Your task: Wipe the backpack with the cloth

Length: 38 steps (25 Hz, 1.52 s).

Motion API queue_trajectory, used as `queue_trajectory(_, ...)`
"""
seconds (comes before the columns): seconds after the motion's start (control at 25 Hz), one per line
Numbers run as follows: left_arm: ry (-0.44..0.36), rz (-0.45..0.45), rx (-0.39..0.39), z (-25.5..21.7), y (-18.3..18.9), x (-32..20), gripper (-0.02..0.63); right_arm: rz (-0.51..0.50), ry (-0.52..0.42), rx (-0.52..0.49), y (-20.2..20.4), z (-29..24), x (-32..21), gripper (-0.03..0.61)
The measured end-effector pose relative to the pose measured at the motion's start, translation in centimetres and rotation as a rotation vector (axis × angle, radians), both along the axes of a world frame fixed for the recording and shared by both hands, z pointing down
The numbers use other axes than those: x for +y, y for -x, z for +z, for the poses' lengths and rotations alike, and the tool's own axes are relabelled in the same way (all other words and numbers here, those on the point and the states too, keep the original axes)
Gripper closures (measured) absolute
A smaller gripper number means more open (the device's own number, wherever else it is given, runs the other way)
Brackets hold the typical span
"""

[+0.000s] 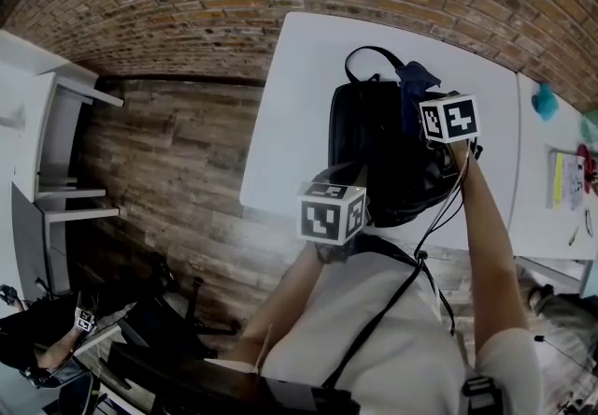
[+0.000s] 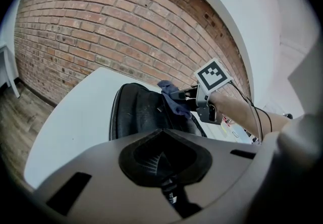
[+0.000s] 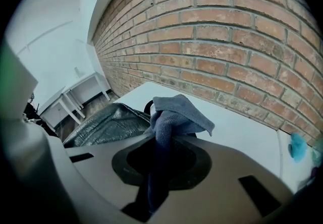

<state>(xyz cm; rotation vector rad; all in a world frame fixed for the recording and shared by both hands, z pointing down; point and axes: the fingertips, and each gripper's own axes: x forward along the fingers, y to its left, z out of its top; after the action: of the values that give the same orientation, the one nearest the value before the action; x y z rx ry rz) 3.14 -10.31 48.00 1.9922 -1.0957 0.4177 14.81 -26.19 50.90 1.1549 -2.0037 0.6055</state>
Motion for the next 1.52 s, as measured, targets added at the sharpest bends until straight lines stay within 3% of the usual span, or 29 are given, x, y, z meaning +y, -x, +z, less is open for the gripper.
queue_trajectory(0.56,-0.004,0.005,0.008,-0.2,-0.3,0.3,0.611,-0.040,0.078,-0.006,0.0,0.5,3.8,0.532)
queue_trajectory(1.52,-0.008,0.025,0.015,-0.3,-1.1,1.7,0.611,-0.124,0.123,0.012,0.3,0.1,12.6,0.531)
